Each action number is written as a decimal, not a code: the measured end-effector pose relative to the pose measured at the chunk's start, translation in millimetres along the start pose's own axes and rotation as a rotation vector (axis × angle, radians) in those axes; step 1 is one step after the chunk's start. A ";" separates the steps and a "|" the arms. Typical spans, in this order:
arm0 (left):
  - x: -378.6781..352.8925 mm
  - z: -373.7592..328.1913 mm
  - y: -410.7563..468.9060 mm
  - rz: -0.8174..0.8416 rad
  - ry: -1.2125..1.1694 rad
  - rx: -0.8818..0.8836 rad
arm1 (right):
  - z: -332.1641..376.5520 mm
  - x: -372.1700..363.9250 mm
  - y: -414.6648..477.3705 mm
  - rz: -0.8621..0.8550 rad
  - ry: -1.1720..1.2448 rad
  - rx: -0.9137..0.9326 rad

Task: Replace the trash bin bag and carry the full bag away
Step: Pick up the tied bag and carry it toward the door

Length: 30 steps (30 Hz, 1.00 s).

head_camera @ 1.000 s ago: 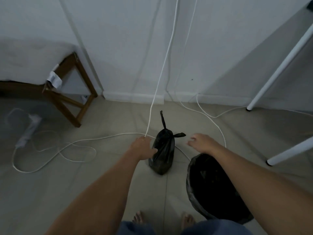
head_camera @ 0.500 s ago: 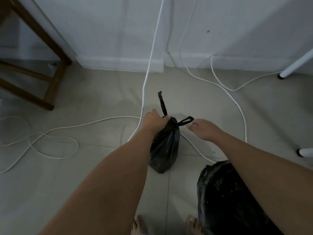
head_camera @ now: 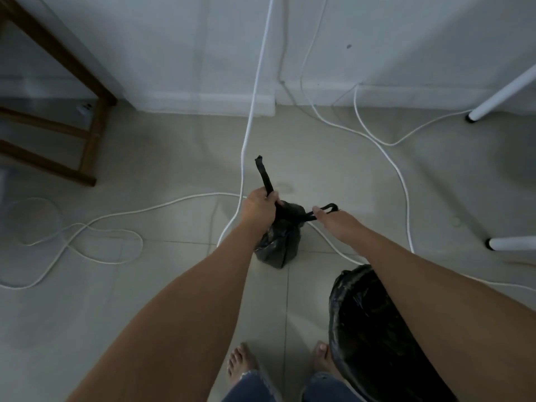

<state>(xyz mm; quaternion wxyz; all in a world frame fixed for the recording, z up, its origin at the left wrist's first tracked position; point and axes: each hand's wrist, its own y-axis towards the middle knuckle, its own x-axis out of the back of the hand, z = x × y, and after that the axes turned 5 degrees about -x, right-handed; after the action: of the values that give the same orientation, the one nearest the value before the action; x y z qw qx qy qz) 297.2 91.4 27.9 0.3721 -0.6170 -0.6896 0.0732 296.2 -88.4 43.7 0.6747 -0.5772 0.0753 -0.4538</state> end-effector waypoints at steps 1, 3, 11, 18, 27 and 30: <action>10.1 -8.3 -14.3 -0.003 -0.036 0.003 | 6.5 1.6 -13.5 0.019 0.067 -0.031; 34.2 -24.9 -42.2 -0.013 -0.129 0.026 | 23.3 6.0 -48.1 0.041 0.207 -0.064; 167.6 -153.8 -186.0 -0.107 -0.403 -0.010 | 141.6 54.9 -222.7 -0.093 0.424 0.217; 292.0 -257.1 -300.0 -0.321 -0.378 -0.138 | 259.3 97.5 -381.0 0.039 0.386 0.408; 447.1 -294.5 -434.2 -0.672 -0.346 -0.253 | 361.1 65.3 -543.3 0.289 0.357 0.716; 499.3 -283.8 -471.2 -0.799 -0.349 -0.250 | 389.4 32.3 -591.6 0.382 0.334 0.795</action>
<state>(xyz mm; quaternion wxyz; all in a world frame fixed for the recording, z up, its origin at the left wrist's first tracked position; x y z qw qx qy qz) 112.2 334.3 705.1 0.1721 -0.3209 -0.9296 -0.0573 247.6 212.0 684.0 0.8936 -0.1692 0.1081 -0.4015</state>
